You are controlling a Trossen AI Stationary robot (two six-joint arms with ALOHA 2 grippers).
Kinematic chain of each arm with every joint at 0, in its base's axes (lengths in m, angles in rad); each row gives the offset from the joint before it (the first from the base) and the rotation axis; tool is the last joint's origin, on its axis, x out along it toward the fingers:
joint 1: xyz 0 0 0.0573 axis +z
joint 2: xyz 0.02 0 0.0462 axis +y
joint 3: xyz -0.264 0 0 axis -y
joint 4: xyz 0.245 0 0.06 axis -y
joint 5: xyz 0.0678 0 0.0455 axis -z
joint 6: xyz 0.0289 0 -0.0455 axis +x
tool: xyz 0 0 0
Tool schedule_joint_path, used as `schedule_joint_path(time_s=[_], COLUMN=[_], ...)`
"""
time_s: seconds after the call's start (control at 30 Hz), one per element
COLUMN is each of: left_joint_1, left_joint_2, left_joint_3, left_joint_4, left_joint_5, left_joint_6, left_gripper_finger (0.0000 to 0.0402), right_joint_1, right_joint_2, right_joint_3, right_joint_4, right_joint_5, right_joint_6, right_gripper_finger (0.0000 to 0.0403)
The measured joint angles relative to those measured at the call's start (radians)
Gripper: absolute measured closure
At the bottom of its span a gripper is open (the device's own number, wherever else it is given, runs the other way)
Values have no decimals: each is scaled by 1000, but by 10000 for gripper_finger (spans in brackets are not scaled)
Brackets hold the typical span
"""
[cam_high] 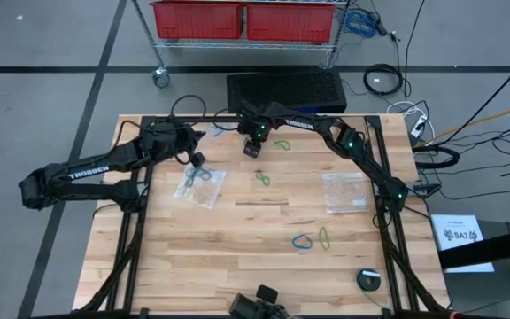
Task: Sort rubber bands
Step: Put the blue rubber band into the bottom left transparent zip bag
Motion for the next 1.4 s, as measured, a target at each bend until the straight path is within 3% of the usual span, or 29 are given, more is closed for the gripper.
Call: schedule_joint_path(time_s=[0.2, 0.33, 0.87, 1.13, 1.4], left_joint_1=[0, 0, 0, 0, 0], left_joint_2=[0, 0, 0, 0, 0], left_joint_3=[0, 0, 0, 0, 0], left_joint_4=[0, -1, 0, -2, -18], left_joint_5=[0, 0, 0, 0, 3], left_joint_6=[3, 12, 2, 2, 2], left_gripper_finger=[400, 400, 400, 400, 400], right_joint_1=[4, 31, 35, 15, 14], right_joint_2=[0, 0, -12, -52, -135], right_joint_3=[-2, -2, -3, -5, -5], right_joint_4=[7, 2, -65, -195, -269], right_joint_5=[31, 111, 134, 217, 235], right_joint_6=[-58, -136, -268, -304, -317], right_gripper_finger=[276, 304, 335, 398, 402])
